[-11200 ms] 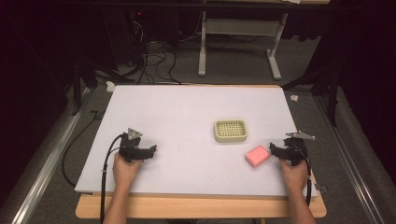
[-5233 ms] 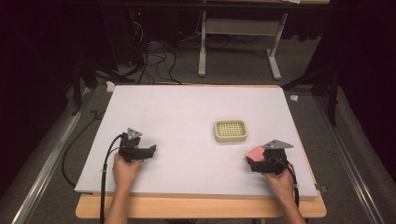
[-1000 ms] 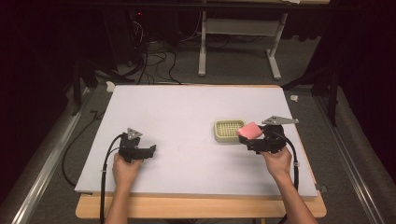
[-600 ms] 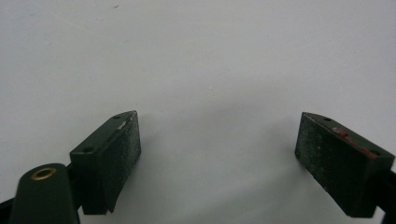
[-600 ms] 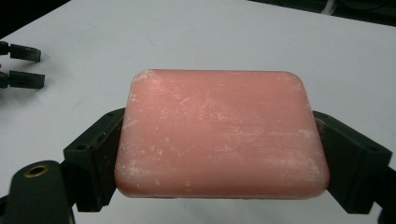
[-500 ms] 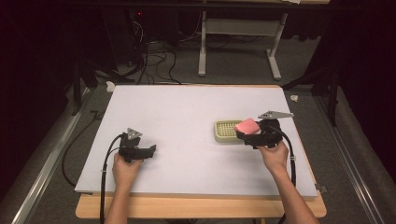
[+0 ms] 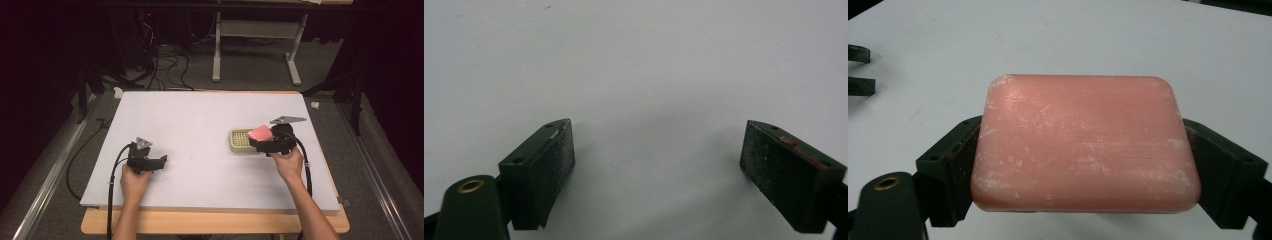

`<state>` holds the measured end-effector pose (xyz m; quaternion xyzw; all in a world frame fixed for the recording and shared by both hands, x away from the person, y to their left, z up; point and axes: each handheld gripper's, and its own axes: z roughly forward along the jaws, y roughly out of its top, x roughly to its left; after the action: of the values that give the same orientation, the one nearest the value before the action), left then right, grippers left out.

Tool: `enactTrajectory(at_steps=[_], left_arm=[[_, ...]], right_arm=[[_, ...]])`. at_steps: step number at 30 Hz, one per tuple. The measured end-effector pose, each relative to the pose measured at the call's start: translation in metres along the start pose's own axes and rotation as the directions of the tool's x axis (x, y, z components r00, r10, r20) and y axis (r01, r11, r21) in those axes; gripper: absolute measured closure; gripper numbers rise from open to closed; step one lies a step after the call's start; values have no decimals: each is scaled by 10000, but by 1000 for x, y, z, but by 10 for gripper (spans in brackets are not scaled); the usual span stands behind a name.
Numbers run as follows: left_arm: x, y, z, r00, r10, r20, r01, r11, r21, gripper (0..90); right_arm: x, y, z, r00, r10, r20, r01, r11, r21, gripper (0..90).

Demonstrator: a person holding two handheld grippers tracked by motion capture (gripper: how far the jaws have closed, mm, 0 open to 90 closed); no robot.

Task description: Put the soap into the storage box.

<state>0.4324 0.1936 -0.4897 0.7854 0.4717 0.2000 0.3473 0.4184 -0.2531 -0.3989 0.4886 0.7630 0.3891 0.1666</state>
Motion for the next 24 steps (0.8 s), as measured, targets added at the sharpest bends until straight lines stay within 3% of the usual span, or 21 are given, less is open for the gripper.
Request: enactTrajectory(at_steps=[24], left_arm=[[0,0,0,10000,-1,1,1,10000,0,147]], right_arm=[[5,10,26,9996,-22,264,10,9989,471,137]])
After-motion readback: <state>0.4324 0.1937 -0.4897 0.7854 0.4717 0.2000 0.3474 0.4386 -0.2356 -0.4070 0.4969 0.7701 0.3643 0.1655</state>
